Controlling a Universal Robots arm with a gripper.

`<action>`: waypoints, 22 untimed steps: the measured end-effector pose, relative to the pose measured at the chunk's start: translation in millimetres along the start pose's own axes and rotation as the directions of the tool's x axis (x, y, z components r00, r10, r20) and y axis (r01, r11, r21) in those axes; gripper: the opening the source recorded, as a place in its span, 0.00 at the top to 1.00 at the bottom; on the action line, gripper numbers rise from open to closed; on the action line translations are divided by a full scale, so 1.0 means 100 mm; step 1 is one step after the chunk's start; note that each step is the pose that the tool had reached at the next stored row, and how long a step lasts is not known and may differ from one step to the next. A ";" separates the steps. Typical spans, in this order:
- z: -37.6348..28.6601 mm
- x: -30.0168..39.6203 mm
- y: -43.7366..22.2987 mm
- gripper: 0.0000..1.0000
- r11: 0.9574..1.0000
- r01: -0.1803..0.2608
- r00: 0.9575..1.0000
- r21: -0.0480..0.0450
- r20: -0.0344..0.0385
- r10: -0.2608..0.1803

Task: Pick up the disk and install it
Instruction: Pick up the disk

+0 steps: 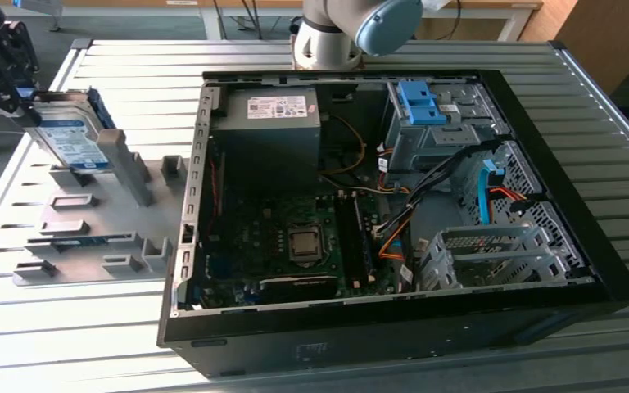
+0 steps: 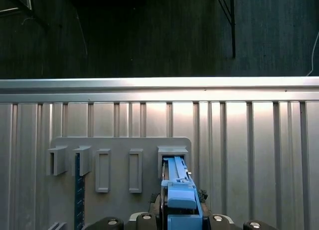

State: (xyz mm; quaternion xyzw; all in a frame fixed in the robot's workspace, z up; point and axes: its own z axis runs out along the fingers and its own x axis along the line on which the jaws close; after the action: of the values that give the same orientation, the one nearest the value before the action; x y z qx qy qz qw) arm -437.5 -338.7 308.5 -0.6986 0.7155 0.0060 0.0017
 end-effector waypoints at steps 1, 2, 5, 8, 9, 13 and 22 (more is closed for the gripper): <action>-0.009 0.000 0.000 0.63 1.000 0.000 1.000 0.000 0.000 0.000; -0.017 0.000 0.000 0.63 1.000 0.000 1.000 0.000 0.000 0.000; -0.045 -0.001 0.001 0.63 1.000 0.000 1.000 0.000 0.000 0.000; -0.075 -0.001 0.000 0.63 1.000 0.000 1.000 0.000 0.000 0.000; -0.086 -0.001 0.001 0.63 1.000 0.000 1.000 0.000 0.000 0.000; -0.130 -0.001 0.001 0.63 1.000 0.000 1.000 0.000 0.000 0.000; -0.239 -0.003 0.002 0.63 1.000 0.000 1.000 0.000 0.000 0.000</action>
State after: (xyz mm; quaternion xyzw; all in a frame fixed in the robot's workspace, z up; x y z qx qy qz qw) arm -437.5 -338.7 332.5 -0.6986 0.7155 0.0060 0.0017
